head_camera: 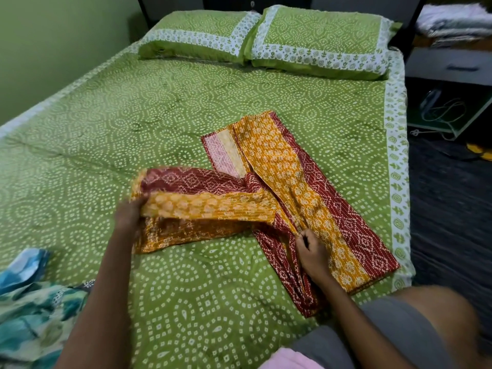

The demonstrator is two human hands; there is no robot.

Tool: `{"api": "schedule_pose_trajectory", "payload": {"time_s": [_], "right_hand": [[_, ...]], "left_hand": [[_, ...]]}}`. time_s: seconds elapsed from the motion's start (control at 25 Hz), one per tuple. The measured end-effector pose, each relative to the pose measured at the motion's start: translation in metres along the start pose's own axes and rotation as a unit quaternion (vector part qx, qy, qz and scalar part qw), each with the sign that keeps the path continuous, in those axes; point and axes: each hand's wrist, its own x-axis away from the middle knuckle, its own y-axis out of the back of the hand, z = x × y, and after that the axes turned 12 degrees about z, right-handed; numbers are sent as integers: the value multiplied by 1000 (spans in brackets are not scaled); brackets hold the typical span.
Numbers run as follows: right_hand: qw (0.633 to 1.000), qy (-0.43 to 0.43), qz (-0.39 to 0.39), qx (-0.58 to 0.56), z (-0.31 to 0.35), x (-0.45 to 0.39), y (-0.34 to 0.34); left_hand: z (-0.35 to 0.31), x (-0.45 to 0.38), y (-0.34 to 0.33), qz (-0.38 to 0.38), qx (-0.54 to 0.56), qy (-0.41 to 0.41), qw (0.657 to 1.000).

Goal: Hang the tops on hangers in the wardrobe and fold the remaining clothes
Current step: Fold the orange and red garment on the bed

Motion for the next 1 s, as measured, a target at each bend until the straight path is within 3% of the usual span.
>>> {"api": "schedule_pose_trajectory", "payload": {"time_s": [0.08,0.12,0.52,0.76,0.88,1.0], "right_hand": [[1000,-1,1,12,0,-1,-1],[1000,-2,1,17,0,-1,-1],[999,-1,0,36,2,0,0],[999,5,14,42,6,3,2],[999,11,12,48,12,6,5],[996,45,1,81,18,10,5]], "left_hand": [[39,-2,15,-29,-226,60,972],[52,-1,18,-35,-249,60,966],[60,15,11,-130,-188,75,971],[43,7,10,-96,-201,70,972],[32,-1,-1,-105,-191,29,975],[36,-6,0,-157,-258,-17,953]]}}
